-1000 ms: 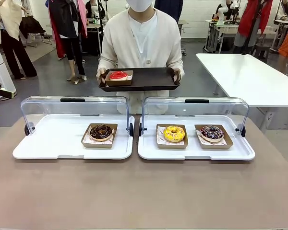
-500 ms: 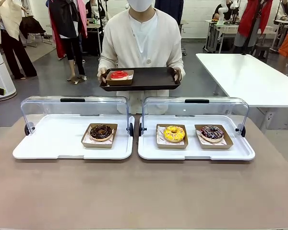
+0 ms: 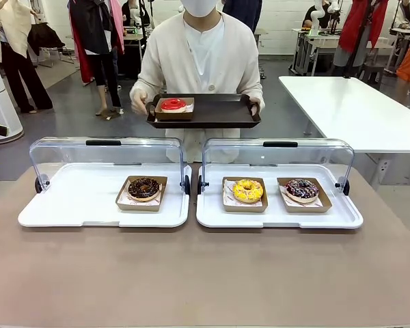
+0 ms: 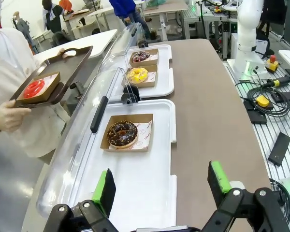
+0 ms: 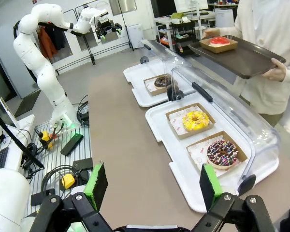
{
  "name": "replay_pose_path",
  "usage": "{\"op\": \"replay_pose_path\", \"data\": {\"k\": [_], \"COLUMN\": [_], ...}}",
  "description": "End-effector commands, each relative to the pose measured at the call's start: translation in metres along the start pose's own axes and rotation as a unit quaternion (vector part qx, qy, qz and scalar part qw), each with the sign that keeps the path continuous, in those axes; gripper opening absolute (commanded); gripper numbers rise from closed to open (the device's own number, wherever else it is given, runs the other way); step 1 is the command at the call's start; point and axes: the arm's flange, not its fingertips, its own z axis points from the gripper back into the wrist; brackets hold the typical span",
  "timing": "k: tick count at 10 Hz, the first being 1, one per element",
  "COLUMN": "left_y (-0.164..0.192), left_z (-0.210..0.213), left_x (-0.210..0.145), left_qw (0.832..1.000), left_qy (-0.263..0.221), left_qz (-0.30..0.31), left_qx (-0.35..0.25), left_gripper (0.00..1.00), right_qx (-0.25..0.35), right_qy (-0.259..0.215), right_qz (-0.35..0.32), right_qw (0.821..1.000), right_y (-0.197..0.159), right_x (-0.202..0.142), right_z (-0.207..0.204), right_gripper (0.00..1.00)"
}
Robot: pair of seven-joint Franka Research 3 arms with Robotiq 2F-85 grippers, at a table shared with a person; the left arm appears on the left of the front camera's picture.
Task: Provide the desired donut to the person.
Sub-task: Pick up and lift the Paper togo box containing the Donut pointed at by the person.
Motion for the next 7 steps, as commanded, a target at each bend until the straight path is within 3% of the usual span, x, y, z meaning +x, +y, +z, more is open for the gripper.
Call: {"op": "replay_pose_path", "data": {"k": [1, 7], "left_y": [-0.0002, -0.0002], "left_z": [0.0010, 0.0010], "left_x": [-0.0002, -0.0002], "left_qw": [1.000, 1.000], "left_qy": [-0.005, -0.005], "left_qz": [-0.002, -0.002], "left_qx": [0.001, 0.001], "left_gripper": [1.00, 1.00], "right_qx": [0.001, 0.001], "right_qy": [-0.005, -0.005], "right_qz": [0.002, 0.002], "right_qw": [1.000, 1.000], "right_y": [-0.0003, -0.0003], "right_x": [0.0011, 0.0011], "right_z": [0.0001, 0.0001], "right_gripper": [1.00, 1.00]}}
